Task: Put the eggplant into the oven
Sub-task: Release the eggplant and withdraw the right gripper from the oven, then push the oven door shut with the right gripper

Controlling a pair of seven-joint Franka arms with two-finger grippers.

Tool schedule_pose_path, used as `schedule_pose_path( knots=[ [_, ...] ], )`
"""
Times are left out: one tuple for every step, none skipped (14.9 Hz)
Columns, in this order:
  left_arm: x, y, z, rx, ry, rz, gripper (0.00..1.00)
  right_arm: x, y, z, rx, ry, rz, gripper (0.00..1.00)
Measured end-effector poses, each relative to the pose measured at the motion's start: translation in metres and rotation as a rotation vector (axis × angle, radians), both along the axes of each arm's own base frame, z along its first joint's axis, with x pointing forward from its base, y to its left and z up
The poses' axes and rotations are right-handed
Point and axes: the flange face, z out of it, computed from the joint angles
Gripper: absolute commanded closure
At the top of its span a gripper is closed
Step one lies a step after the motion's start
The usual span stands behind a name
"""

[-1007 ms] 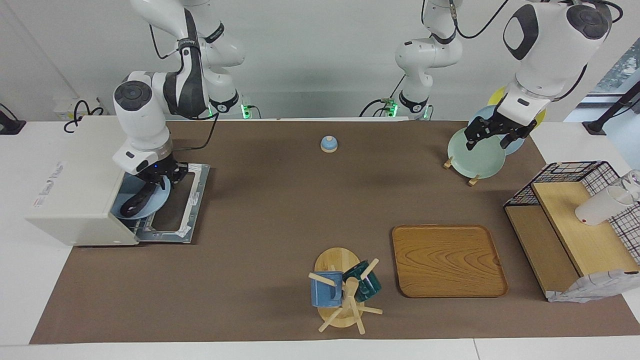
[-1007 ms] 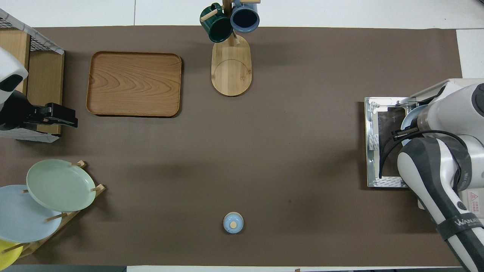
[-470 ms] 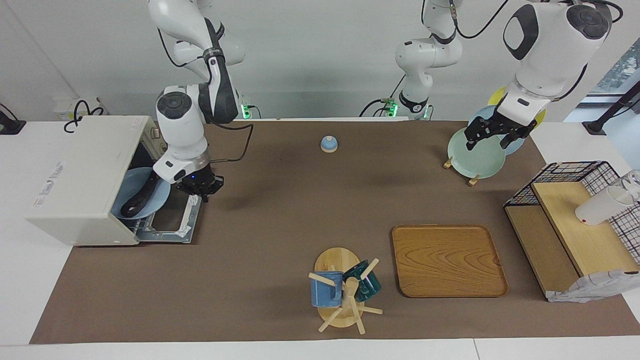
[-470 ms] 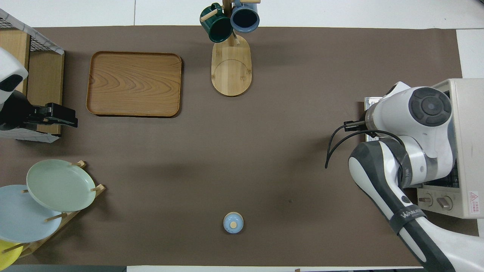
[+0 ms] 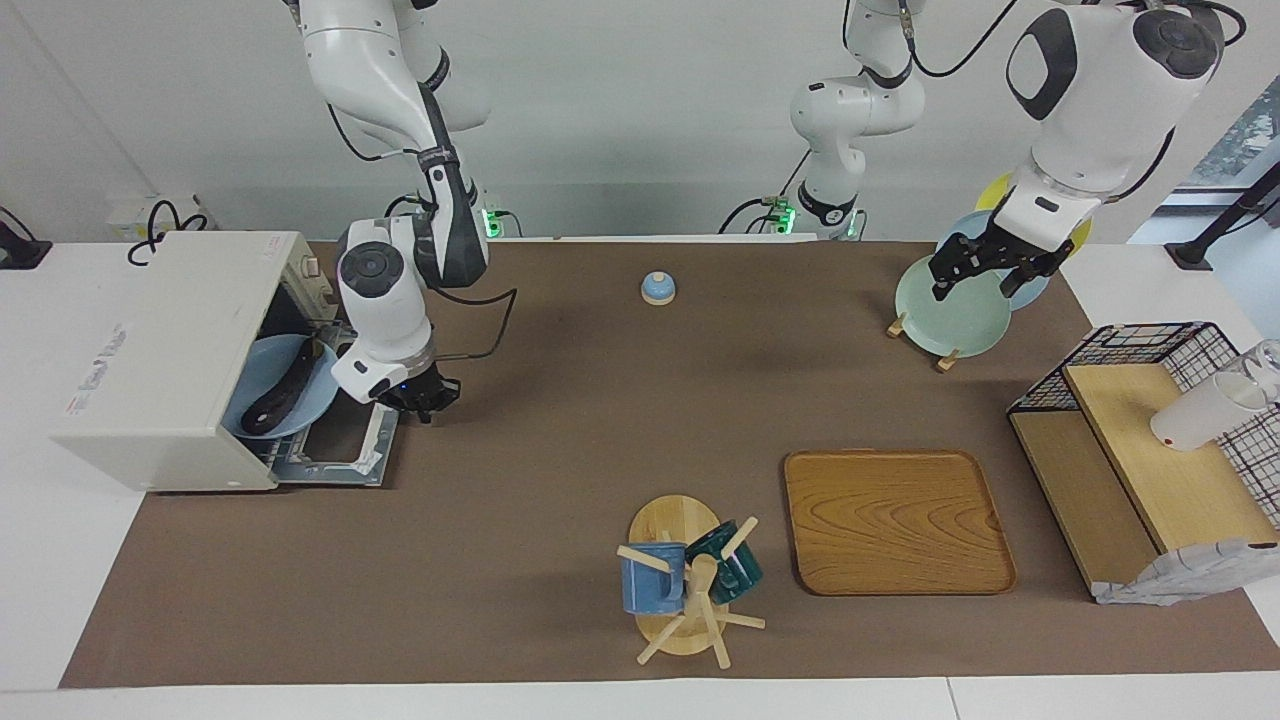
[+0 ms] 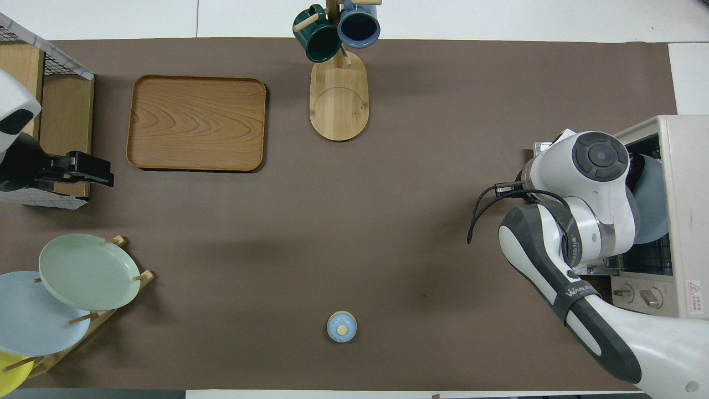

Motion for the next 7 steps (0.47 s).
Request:
schedule_pose_path(
  knots=[
    [0.000,0.000,0.000,0.000,0.000,0.000,0.00,0.000,0.000,-0.001,-0.001,0.001,0.001,1.00],
    [0.000,0.000,0.000,0.000,0.000,0.000,0.00,-0.001,0.000,-0.001,-0.004,0.002,0.004,1.00],
    [0.000,0.000,0.000,0.000,0.000,0.000,0.00,-0.002,-0.002,-0.002,-0.010,0.005,0.008,1.00],
    [0.000,0.000,0.000,0.000,0.000,0.000,0.00,-0.002,-0.004,-0.004,-0.019,0.007,0.011,1.00],
    [0.000,0.000,0.000,0.000,0.000,0.000,0.00,-0.003,-0.007,-0.005,-0.024,0.010,0.012,1.00],
    [0.000,0.000,0.000,0.000,0.000,0.000,0.00,-0.004,-0.010,-0.007,-0.033,0.013,0.017,1.00],
    [0.000,0.000,0.000,0.000,0.000,0.000,0.00,-0.005,-0.011,-0.008,-0.047,0.016,0.028,1.00]
  ],
)
